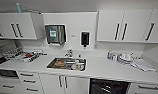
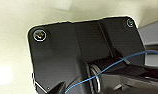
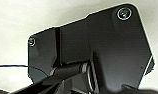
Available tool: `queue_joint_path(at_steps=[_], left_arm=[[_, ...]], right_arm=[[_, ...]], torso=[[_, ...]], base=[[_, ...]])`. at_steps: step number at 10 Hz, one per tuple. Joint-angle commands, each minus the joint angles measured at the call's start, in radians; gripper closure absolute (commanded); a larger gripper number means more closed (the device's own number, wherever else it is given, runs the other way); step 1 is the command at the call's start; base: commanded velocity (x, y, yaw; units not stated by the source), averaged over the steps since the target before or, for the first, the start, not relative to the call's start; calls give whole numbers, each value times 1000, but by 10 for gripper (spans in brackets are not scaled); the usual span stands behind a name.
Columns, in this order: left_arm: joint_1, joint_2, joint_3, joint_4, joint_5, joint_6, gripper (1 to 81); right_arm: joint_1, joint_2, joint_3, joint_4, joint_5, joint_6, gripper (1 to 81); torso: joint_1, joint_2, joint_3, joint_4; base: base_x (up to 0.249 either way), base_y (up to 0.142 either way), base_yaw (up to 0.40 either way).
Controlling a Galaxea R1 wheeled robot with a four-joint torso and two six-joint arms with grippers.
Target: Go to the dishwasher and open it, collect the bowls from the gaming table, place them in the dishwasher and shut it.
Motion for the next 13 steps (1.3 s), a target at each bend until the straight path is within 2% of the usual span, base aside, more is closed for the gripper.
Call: queue_joint_path(at_steps=[1, 3, 5, 9, 13], left_arm=[[-48, -28, 9, 24, 41, 4, 10], [-48, -45, 17, 24, 26, 4, 10], [-43, -77, 59, 24, 23, 4, 10], [-42, -131, 101, 23, 23, 4, 10], [-42, -148, 102, 21, 24, 3, 10]], right_arm=[[55, -25, 69, -45, -43, -15, 10], [49, -102, 192, -34, -5, -15, 10], [55, -180, 308, -34, 1, -15, 10], [52, -203, 258, -41, 0, -15, 10], [49, -227, 273, -46, 0, -17, 10]], torso=[[0, 0, 0, 0], [0, 0, 0, 0], [0, 0, 0, 0], [0, 0, 0, 0], [0, 0, 0, 0]], base=[[0, 0, 345], [0, 0, 344], [0, 0, 345], [0, 0, 345], [0, 0, 345]])
